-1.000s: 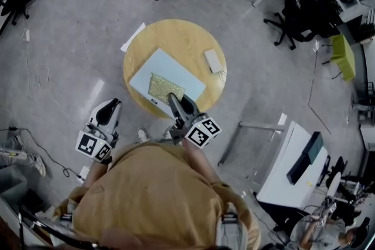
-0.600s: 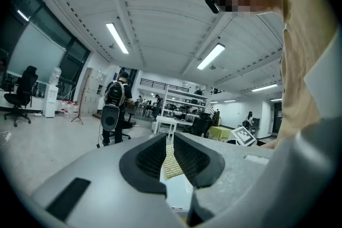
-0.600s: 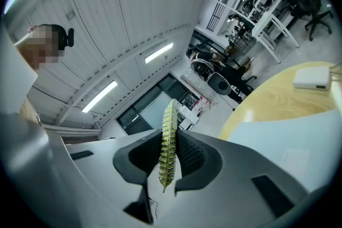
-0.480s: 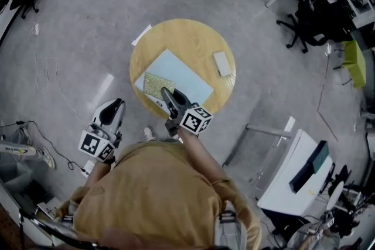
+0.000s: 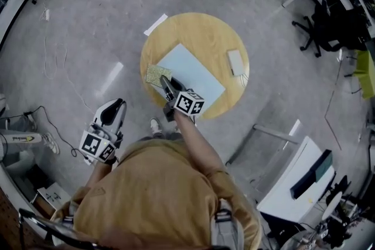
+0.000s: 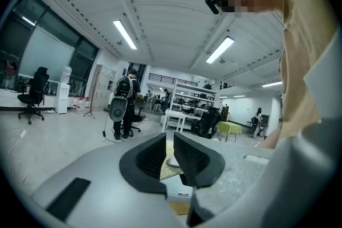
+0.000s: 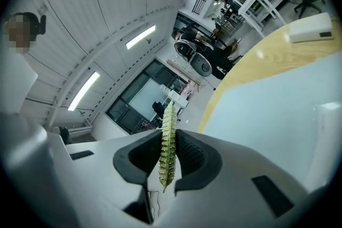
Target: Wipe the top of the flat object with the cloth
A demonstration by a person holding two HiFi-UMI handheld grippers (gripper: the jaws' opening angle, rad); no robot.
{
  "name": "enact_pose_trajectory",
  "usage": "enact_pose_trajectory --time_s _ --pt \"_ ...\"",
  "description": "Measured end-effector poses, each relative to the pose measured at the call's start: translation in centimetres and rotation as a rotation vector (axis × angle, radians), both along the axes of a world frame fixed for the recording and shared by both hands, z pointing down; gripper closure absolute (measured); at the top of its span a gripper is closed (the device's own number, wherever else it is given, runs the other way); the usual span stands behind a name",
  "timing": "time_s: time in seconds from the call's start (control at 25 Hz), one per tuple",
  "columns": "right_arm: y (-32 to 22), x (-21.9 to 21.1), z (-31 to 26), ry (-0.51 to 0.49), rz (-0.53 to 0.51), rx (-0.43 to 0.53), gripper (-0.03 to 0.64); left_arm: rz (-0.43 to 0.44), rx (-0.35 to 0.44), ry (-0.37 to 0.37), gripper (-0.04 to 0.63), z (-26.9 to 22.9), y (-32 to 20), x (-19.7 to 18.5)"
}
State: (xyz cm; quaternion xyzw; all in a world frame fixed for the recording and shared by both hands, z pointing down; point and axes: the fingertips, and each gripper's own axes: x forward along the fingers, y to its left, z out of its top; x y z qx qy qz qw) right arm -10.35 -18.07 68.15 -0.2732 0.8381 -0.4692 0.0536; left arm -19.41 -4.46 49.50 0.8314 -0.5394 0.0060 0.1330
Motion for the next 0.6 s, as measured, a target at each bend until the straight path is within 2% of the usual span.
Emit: enact_pose_trajectory --time_s 0.32,0.6 --pt "-0.7 -1.0 4.6 0.165 0.013 -0.058 0.554 -0.034 -0.019 -0.005 0.551 0.2 1.3 -1.3" --pt "0.3 -0.3 5.5 0.27 0.005 -0.037 0.554 -0.008 -0.01 0.004 0.551 0.2 1.2 -1.4"
